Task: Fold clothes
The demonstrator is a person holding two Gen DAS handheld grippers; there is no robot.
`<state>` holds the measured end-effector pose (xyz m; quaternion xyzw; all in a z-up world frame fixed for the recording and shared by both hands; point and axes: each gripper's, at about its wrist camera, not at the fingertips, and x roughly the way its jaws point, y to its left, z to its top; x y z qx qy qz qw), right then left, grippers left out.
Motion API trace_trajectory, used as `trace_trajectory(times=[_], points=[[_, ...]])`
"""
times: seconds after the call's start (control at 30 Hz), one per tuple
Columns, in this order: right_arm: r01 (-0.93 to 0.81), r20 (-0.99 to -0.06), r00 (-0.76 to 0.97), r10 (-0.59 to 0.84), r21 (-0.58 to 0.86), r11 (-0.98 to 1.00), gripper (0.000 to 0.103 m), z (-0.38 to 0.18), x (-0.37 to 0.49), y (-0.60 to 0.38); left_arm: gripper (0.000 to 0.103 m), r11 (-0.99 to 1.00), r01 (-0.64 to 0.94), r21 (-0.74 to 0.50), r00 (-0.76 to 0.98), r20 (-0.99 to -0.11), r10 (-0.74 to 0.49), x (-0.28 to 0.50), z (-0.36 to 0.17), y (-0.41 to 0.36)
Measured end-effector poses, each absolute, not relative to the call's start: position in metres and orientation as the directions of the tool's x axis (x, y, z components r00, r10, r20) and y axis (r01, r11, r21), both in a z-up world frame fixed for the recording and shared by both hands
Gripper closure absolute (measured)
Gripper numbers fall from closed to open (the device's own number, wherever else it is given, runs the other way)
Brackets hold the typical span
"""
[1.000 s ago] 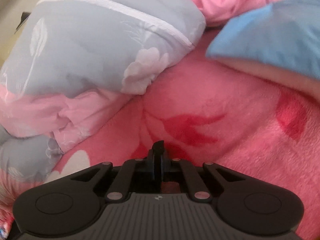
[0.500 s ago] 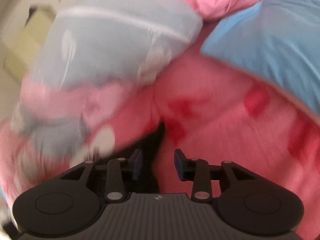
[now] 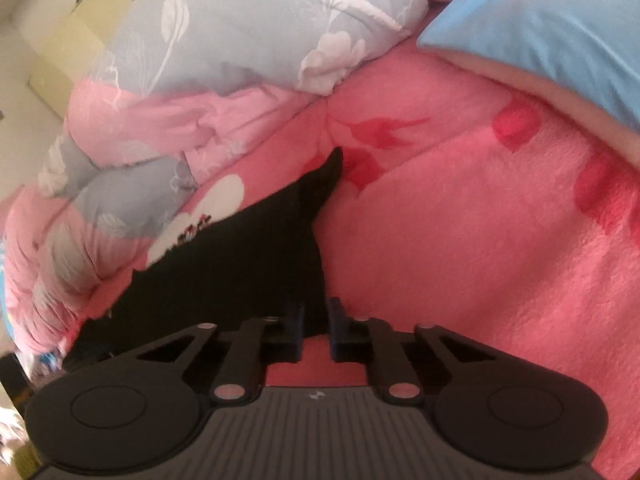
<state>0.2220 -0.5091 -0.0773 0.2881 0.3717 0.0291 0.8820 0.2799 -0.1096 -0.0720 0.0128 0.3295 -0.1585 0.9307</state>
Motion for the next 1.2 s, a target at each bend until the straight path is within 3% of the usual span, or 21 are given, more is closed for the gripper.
trace_trajectory(times=[0.17,0.27,0.37,0.53,0.67,0.83,0.97,1.07,1.2], points=[[0.202,-0.596,0.769,0.230,0.568,0.798,0.103,-0.067,0.197,-0.518,0.022,0.949,0.304,-0.082,0.732,-0.618,-0.288,0.280,-0.072,-0.109],[0.276,-0.633,0.745,0.210,0.579,0.767,0.103,-0.084,0.192,-0.529,0.022,0.949,0.305,-0.080,0.731,-0.619,-0.287,0.280,-0.072,-0.109],[0.314,-0.605,0.758,0.246,0.668,0.675,0.103,-0.098,0.184,-0.542,0.022,0.949,0.306,-0.078,0.731,-0.620,-0.286,0.280,-0.073,-0.109],[0.342,-0.640,0.757,0.135,0.563,0.753,0.103,-0.079,0.176,-0.536,0.021,0.948,0.307,-0.079,0.731,-0.618,-0.289,0.280,-0.073,-0.110],[0.242,-0.582,0.812,0.057,0.424,0.873,0.103,-0.047,0.187,-0.514,0.020,0.946,0.311,-0.094,0.730,-0.613,-0.301,0.280,-0.073,-0.108],[0.002,-0.591,0.766,0.254,0.397,0.918,0.103,-0.051,0.241,-0.467,0.019,0.939,0.305,-0.158,0.734,-0.590,-0.337,0.279,-0.071,-0.098],[0.086,-0.638,0.743,0.203,0.392,0.916,0.103,-0.076,0.256,-0.490,0.020,0.941,0.262,-0.216,0.778,-0.530,-0.338,0.272,-0.062,-0.082],[0.211,-0.639,0.759,0.123,0.420,0.882,0.103,-0.072,0.255,-0.532,0.020,0.942,0.286,-0.178,0.789,-0.514,-0.337,0.270,-0.055,-0.085],[0.160,-0.616,0.774,0.147,0.416,0.895,0.103,-0.055,0.267,-0.535,0.020,0.950,0.260,-0.175,0.794,-0.521,-0.313,0.277,-0.056,-0.092]])
